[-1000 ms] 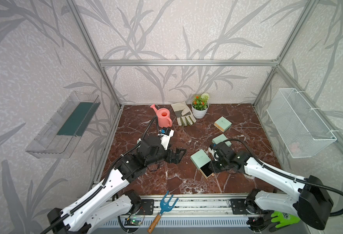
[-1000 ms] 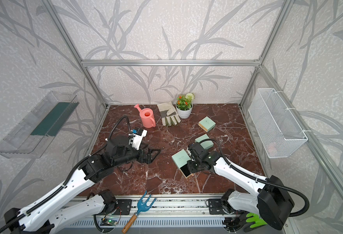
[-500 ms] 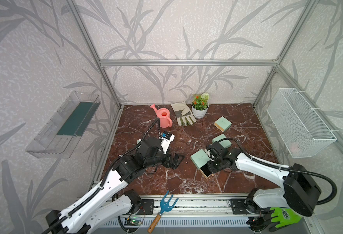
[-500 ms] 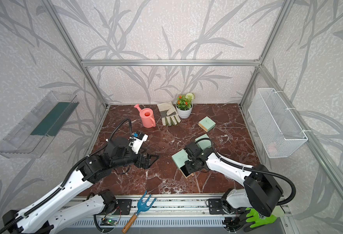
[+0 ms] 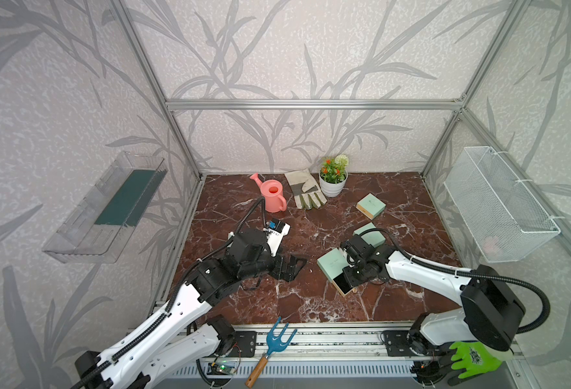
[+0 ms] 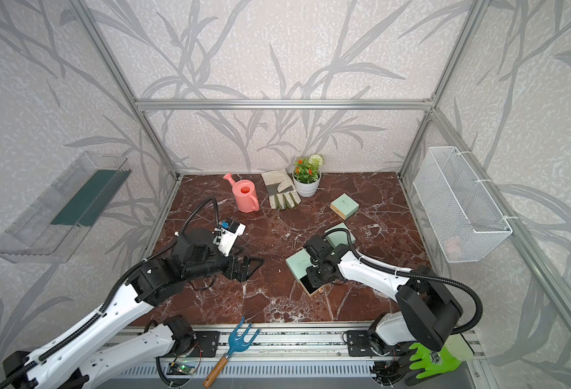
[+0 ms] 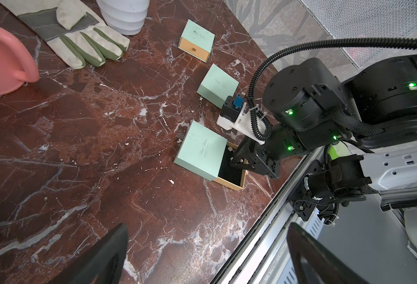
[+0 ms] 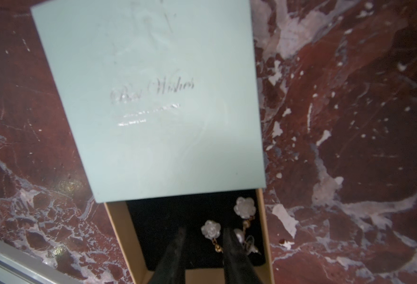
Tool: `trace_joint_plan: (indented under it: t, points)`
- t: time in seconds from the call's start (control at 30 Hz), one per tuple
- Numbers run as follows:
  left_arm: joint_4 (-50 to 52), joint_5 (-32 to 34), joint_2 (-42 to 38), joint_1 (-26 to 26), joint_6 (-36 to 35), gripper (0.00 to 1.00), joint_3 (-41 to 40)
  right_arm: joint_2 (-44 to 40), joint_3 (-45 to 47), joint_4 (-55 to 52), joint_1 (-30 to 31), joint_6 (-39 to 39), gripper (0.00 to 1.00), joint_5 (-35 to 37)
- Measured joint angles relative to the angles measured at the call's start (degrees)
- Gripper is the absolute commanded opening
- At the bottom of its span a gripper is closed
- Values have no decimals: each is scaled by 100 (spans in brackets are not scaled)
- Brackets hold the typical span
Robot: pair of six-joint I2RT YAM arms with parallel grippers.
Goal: Take out the earrings from the drawer-style jewelry box
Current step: Pick up the earring from the drawer.
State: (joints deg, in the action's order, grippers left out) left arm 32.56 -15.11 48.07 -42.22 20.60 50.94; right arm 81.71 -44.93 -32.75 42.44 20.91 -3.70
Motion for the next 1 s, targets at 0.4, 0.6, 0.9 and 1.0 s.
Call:
trace_joint_plan:
  t: [0.4, 0.6, 0.9, 1.0]
  points:
    - [0, 22, -173, 0, 2, 99, -48, 221, -35, 15, 24, 11, 23, 28]
    - [0, 22, -173, 0, 2, 99, -48, 221, -35, 15, 55, 44, 19, 81]
    - [2, 46, -203, 0, 9, 99, -55, 83, -35, 4, 76, 125, 16, 238]
    - [2, 48, -214, 0, 9, 99, -55, 61, -35, 4, 76, 153, 13, 260]
